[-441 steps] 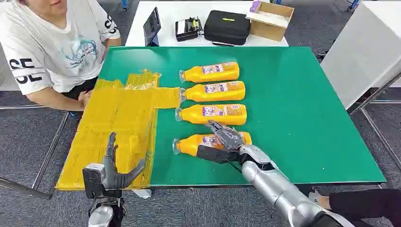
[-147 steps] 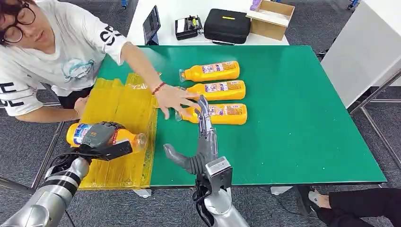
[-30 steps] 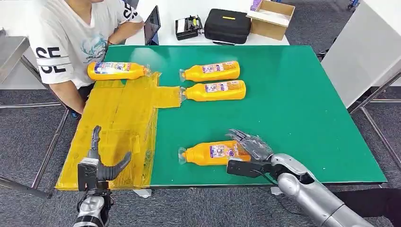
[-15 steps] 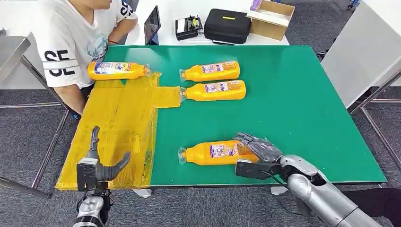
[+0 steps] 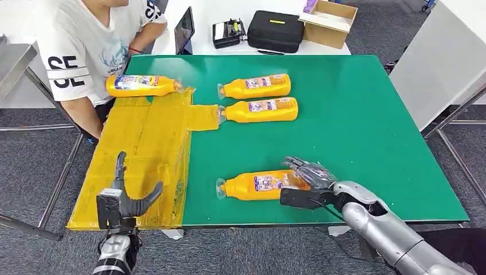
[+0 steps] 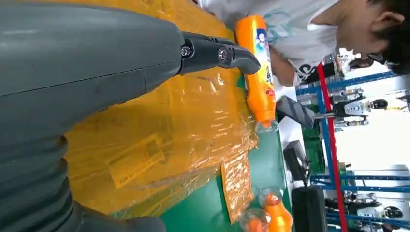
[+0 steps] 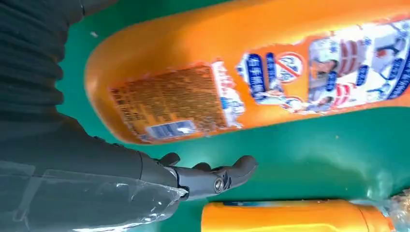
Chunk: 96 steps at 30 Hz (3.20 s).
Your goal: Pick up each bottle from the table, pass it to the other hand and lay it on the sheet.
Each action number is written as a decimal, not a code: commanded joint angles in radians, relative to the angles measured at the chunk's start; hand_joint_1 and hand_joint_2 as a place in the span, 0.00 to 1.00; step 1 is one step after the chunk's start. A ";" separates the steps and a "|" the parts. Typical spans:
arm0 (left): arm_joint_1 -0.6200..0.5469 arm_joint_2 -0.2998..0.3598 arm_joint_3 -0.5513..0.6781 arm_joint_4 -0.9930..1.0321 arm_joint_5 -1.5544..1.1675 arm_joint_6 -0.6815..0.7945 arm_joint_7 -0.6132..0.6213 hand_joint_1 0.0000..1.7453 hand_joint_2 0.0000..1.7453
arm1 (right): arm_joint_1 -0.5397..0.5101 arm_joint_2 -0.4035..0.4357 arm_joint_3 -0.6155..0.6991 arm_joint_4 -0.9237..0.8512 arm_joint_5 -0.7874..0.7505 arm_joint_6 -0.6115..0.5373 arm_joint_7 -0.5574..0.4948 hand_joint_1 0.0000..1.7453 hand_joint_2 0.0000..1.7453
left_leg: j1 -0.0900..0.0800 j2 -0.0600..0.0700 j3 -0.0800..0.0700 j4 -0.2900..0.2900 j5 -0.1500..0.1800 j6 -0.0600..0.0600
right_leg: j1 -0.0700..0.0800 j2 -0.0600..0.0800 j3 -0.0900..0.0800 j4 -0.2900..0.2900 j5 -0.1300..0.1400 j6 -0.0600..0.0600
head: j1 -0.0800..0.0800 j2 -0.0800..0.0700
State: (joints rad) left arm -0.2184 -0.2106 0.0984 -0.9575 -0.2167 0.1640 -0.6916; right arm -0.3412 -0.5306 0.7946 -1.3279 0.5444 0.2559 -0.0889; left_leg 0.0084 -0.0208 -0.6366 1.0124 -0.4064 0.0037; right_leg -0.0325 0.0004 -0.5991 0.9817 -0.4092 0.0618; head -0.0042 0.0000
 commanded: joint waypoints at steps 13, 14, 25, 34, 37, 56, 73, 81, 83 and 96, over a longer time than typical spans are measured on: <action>-0.064 -0.005 -0.006 0.130 0.009 -0.016 -0.006 0.00 1.00 | -0.034 0.086 0.124 0.180 0.013 0.009 0.001 0.00 1.00 | 0.001 0.002 0.006 -0.001 -0.001 0.000 | 0.002 0.000 0.006 -0.002 -0.001 -0.004 | 0.000 0.000; -0.066 -0.004 -0.008 0.132 0.009 -0.019 -0.005 0.00 1.00 | -0.041 0.084 0.132 0.187 0.011 0.021 0.001 0.00 1.00 | 0.002 0.003 0.008 -0.001 -0.002 -0.001 | 0.003 0.001 0.008 -0.003 -0.001 -0.005 | 0.000 0.000; -0.083 -0.006 -0.015 0.153 0.012 -0.020 0.000 0.00 1.00 | -0.043 0.056 0.149 0.189 -0.002 0.038 -0.004 0.94 1.00 | 0.002 0.001 0.010 -0.001 -0.001 0.000 | 0.003 -0.002 0.009 -0.003 -0.001 -0.004 | 0.000 0.000; -0.092 -0.006 -0.024 0.172 0.019 -0.024 -0.003 0.00 1.00 | -0.054 -0.015 0.148 0.107 -0.055 0.055 -0.011 1.00 1.00 | 0.002 0.001 0.009 0.000 -0.001 0.000 | 0.003 -0.002 0.009 -0.002 -0.001 -0.004 | 0.000 0.000; -0.091 -0.005 -0.023 0.171 0.020 -0.024 -0.003 0.00 1.00 | -0.052 -0.016 0.138 0.095 -0.061 0.047 -0.014 1.00 1.00 | 0.002 0.000 0.009 0.000 -0.001 0.000 | 0.003 -0.003 0.009 -0.002 -0.001 -0.004 | 0.000 0.000; 0.132 -0.034 -0.066 -0.231 0.072 -0.075 0.093 0.00 1.00 | 0.370 0.549 -0.432 -0.396 0.160 -0.753 -0.296 1.00 1.00 | 0.004 0.005 0.003 0.000 -0.003 -0.002 | 0.005 0.004 0.001 0.001 -0.002 -0.004 | 0.000 0.000; 0.182 0.023 -0.244 -0.347 0.282 -0.314 0.204 0.00 1.00 | 0.356 0.646 -0.532 -0.121 -0.079 -0.583 -0.454 1.00 1.00 | 0.003 0.002 0.007 -0.001 -0.004 0.000 | 0.003 0.000 0.007 -0.002 -0.005 -0.003 | 0.000 0.000; 0.181 0.054 -0.317 -0.305 0.407 -0.470 0.246 0.00 1.00 | 0.332 0.714 -0.412 0.094 0.038 -0.608 -0.505 1.00 1.00 | 0.004 0.006 0.008 -0.003 -0.005 -0.001 | 0.004 0.004 0.007 -0.003 -0.004 -0.003 | 0.000 0.000; 0.179 0.057 -0.317 -0.306 0.408 -0.469 0.246 0.00 1.00 | 0.329 0.707 -0.410 0.087 0.035 -0.608 -0.504 1.00 1.00 | 0.003 0.005 0.007 -0.002 -0.005 0.000 | 0.003 0.004 0.006 -0.002 -0.004 -0.003 | 0.000 0.000; 0.097 0.080 -0.363 -0.130 0.529 -0.618 0.278 0.00 1.00 | 0.217 0.772 -0.128 0.404 0.105 -0.650 -0.550 1.00 1.00 | 0.004 0.003 0.008 -0.003 -0.003 -0.001 | 0.004 0.001 0.007 -0.003 -0.004 -0.003 | 0.000 0.000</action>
State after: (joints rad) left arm -0.0587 -0.1862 -0.2167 -1.2558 0.2038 -0.3461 -0.4429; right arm -0.0144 0.2251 0.5048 -1.1939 0.6581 -0.3773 -0.6313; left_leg 0.0110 -0.0209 -0.6362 1.0118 -0.4083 0.0034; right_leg -0.0306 0.0004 -0.5991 0.9818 -0.4127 0.0630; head -0.0042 0.0000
